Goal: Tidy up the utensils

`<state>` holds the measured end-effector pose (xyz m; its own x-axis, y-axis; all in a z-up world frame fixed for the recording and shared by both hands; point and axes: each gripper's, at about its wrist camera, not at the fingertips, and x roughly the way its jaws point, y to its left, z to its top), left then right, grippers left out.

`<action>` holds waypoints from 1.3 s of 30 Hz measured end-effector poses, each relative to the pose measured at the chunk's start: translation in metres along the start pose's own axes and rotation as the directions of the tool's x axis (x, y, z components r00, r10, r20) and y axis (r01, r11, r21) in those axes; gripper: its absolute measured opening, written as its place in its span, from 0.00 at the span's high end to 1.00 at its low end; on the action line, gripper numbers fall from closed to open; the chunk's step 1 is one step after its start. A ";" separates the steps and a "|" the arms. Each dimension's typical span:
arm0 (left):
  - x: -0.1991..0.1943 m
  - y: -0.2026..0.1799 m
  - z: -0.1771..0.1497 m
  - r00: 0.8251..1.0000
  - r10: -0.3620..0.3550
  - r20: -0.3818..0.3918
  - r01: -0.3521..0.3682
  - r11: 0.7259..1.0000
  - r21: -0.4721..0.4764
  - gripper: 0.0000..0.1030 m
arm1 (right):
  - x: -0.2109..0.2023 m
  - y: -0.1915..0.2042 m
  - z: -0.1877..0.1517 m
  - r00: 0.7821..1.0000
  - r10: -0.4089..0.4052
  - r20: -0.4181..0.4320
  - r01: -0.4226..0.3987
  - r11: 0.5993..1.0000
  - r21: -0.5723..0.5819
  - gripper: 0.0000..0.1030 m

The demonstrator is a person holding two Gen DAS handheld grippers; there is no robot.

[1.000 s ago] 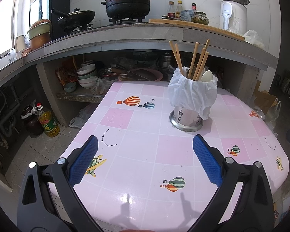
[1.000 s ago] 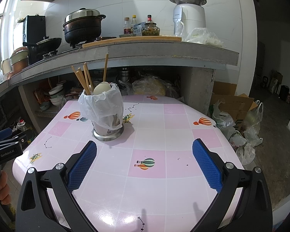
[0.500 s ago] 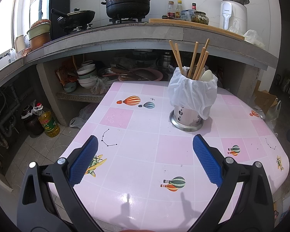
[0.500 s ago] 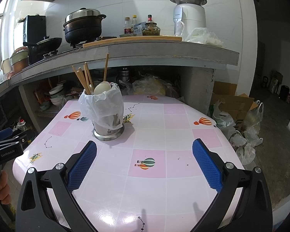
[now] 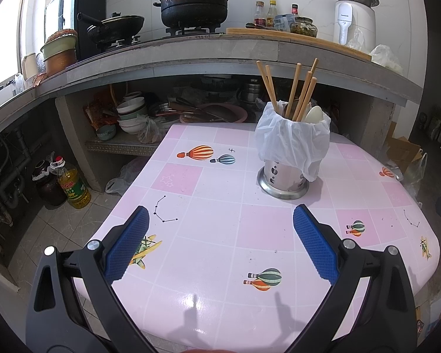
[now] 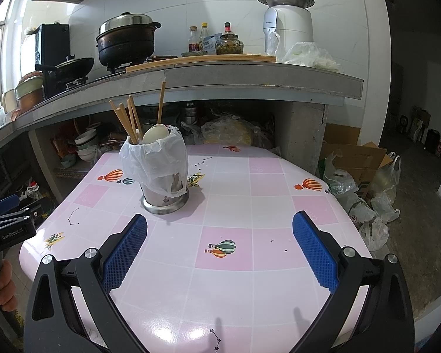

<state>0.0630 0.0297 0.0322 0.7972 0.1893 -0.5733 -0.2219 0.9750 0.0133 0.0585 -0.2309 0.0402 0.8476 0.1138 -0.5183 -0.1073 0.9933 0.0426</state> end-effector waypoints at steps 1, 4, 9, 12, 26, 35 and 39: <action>0.000 0.000 0.000 1.000 0.000 0.000 0.000 1.000 0.000 0.08 | 0.000 -0.001 0.000 1.000 0.001 0.000 -0.001 1.000 0.000 0.06; 0.000 0.000 0.000 1.000 0.000 0.000 0.000 1.000 -0.002 0.08 | 0.000 -0.001 0.000 1.000 0.001 0.000 -0.001 1.000 -0.001 0.06; 0.000 0.000 0.001 1.000 -0.001 0.000 0.001 1.000 -0.001 0.08 | 0.000 0.001 0.000 1.000 0.002 0.001 -0.002 1.000 -0.002 0.06; 0.000 0.000 0.001 1.000 -0.001 0.000 0.001 1.000 0.000 0.08 | 0.000 0.002 0.000 1.000 0.002 0.002 -0.002 1.000 -0.002 0.06; 0.000 0.000 0.001 1.000 -0.001 0.000 0.001 1.000 -0.001 0.08 | 0.001 0.011 0.003 1.000 0.004 0.003 -0.004 1.000 -0.007 0.06; 0.000 0.001 0.001 1.000 -0.002 -0.001 0.002 1.000 -0.001 0.08 | 0.001 0.011 0.003 1.000 0.005 0.002 -0.005 1.000 -0.006 0.06; 0.000 0.001 0.001 1.000 -0.002 -0.001 0.002 1.000 -0.002 0.08 | 0.001 0.011 0.003 1.000 0.004 0.002 -0.004 1.000 -0.006 0.06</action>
<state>0.0637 0.0305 0.0333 0.7971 0.1875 -0.5740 -0.2218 0.9750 0.0105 0.0593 -0.2200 0.0426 0.8482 0.1182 -0.5164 -0.1140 0.9927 0.0399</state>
